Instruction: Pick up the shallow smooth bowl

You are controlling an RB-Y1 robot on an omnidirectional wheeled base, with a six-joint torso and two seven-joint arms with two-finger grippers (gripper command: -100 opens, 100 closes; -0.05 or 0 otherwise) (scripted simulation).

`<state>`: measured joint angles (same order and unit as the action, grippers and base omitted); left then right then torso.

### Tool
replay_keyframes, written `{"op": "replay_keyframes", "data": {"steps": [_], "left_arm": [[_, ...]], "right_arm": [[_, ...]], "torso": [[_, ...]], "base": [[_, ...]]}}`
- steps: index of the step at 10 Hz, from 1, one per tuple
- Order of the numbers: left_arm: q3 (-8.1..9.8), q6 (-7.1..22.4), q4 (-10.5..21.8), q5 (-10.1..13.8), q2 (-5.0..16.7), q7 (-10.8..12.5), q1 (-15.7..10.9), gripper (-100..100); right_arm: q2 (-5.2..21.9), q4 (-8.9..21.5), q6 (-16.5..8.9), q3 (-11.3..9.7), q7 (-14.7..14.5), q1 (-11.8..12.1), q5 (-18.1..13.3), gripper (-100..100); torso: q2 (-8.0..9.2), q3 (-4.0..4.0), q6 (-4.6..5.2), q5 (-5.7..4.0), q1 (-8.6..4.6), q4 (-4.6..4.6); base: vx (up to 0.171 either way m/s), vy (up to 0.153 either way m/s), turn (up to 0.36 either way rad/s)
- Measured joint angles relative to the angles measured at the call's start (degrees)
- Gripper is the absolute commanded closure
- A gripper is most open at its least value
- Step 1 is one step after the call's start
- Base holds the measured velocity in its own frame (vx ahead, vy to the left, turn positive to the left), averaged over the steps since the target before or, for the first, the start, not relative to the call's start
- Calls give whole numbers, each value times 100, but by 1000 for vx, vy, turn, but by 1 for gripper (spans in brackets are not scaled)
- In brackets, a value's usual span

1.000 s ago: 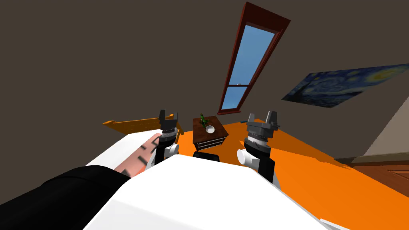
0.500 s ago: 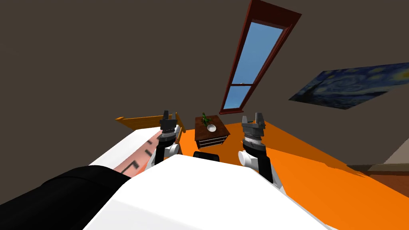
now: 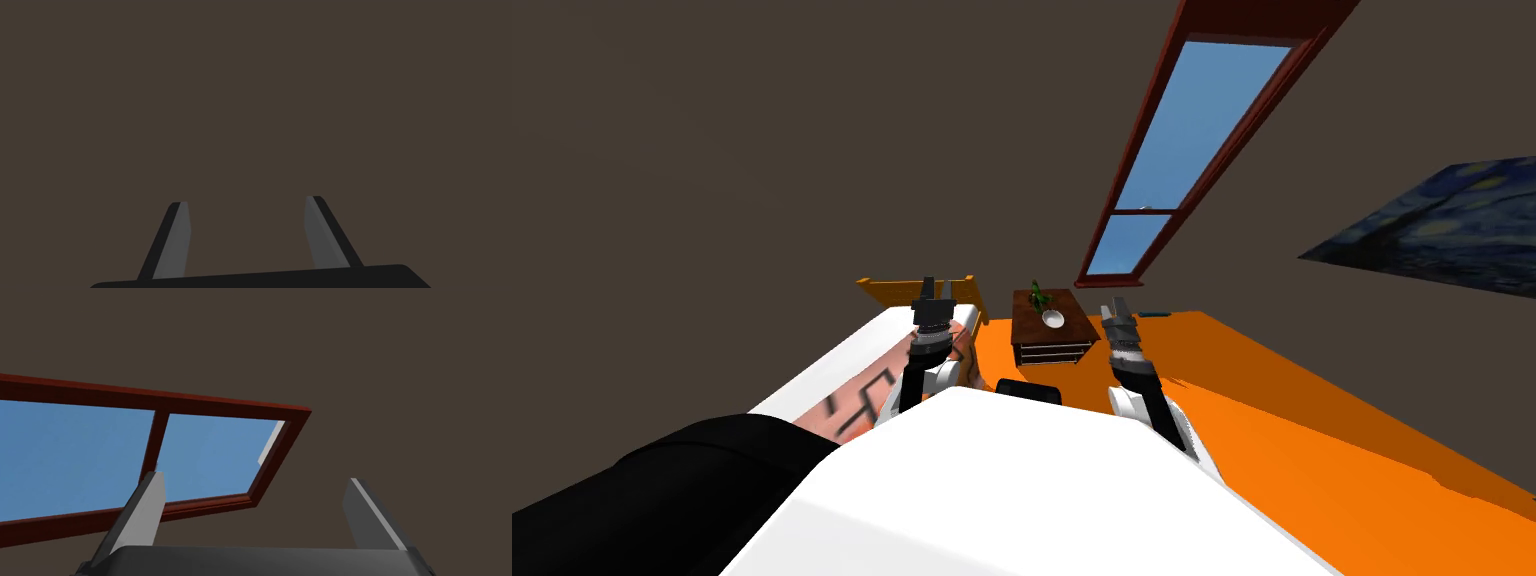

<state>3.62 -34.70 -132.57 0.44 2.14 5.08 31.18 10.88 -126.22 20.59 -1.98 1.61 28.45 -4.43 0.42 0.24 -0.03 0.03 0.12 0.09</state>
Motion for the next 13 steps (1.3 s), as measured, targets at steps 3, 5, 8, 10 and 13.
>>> {"op": "replay_keyframes", "data": {"steps": [3, 5, 8, 10, 13], "left_arm": [[1, 0, 0, 0, 0, 0, 2, 0], [1, 0, 0, 0, 0, 0, 2, 0], [1, 0, 0, 0, 0, 0, 2, 0], [1, 0, 0, 0, 1, 0, 1, 0], [1, 0, 0, 0, 1, 0, 2, 0]], "right_arm": [[374, 509, -194, -39, -4, 292, -305, -100], [469, 821, -422, -123, -91, 270, -505, -100], [807, 1241, -889, -160, -133, 367, -824, -100], [829, 1586, -851, -187, -201, 448, -978, -100], [1177, 2123, -1245, -213, -264, 516, -1322, -100]], "torso": [[-14, -7, 5, 0, -1, -2], [-23, -12, 5, 0, -7, -4], [-20, -11, 8, 0, -6, -3], [-28, -16, 0, -2, -11, -5], [-33, -18, 2, -1, -7, -6]], "base": [[-62, 57, 239], [-45, 38, 211], [-40, 47, 195], [-21, 51, 398], [-7, 48, 250]]}}
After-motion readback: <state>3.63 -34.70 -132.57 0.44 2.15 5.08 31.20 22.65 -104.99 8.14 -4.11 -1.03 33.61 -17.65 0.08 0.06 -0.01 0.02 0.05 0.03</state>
